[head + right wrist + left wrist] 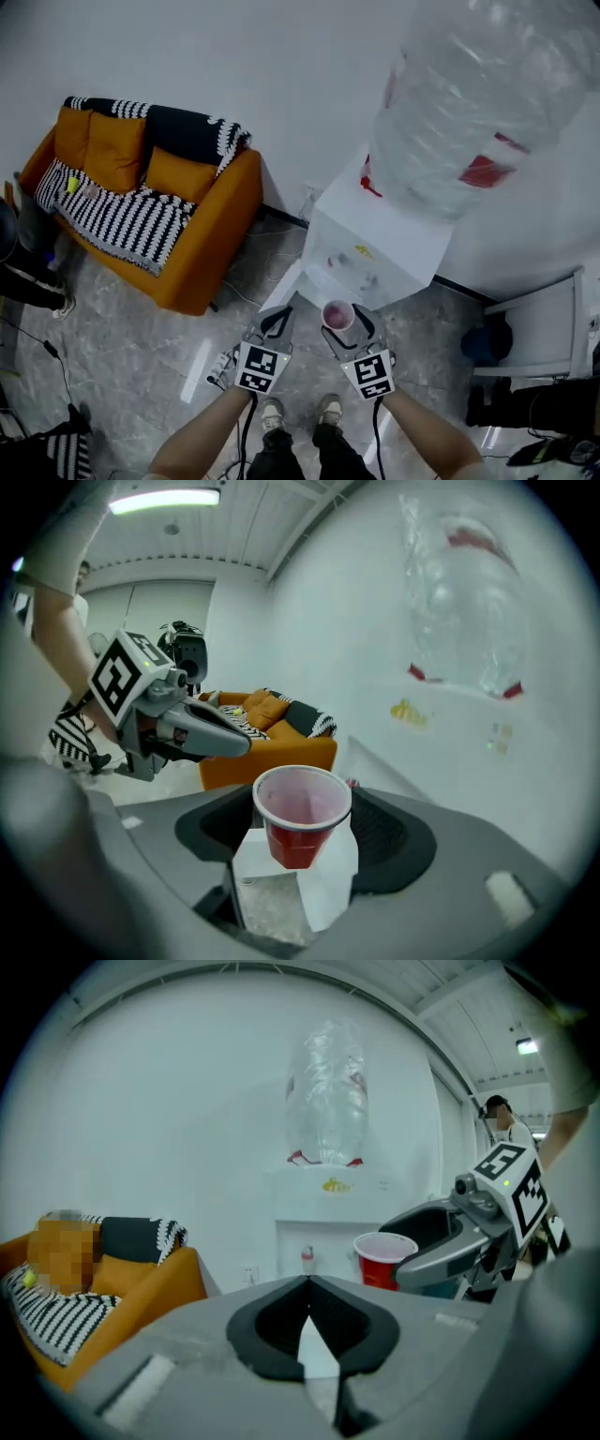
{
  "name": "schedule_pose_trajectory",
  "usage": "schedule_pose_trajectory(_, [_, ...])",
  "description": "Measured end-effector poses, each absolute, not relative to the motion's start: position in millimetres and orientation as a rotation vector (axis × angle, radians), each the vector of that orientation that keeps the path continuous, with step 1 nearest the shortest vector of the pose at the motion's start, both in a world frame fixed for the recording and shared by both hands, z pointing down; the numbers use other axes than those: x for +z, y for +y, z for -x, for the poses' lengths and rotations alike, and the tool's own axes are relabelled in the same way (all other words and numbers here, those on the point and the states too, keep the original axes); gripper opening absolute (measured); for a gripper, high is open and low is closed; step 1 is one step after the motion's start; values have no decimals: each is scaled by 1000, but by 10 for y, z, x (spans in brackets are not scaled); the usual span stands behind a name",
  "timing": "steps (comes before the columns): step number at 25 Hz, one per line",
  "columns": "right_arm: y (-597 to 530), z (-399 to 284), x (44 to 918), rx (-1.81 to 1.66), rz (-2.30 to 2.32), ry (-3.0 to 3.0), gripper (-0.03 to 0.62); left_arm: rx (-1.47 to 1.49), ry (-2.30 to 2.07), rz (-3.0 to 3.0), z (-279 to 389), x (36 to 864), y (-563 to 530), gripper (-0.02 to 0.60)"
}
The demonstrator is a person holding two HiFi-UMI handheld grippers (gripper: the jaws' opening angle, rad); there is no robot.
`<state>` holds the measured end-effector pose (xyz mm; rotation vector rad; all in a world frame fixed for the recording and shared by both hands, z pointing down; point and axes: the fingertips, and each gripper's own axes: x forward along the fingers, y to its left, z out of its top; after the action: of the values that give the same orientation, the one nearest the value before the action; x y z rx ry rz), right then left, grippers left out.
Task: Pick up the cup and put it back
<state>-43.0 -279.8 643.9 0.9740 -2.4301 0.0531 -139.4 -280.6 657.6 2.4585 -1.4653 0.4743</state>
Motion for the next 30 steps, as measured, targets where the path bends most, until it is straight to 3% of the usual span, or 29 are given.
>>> schedule_pose_trajectory(16, [-2114,211,3480,-41,-1179,-2538,331,347,-1519,-2687,1452,3761,-2217,2])
schedule_pose_trajectory(30, [-1436,35,2129,-96,-1118,-2693,331,281,-1593,-2763,1327,2546,-1394,2])
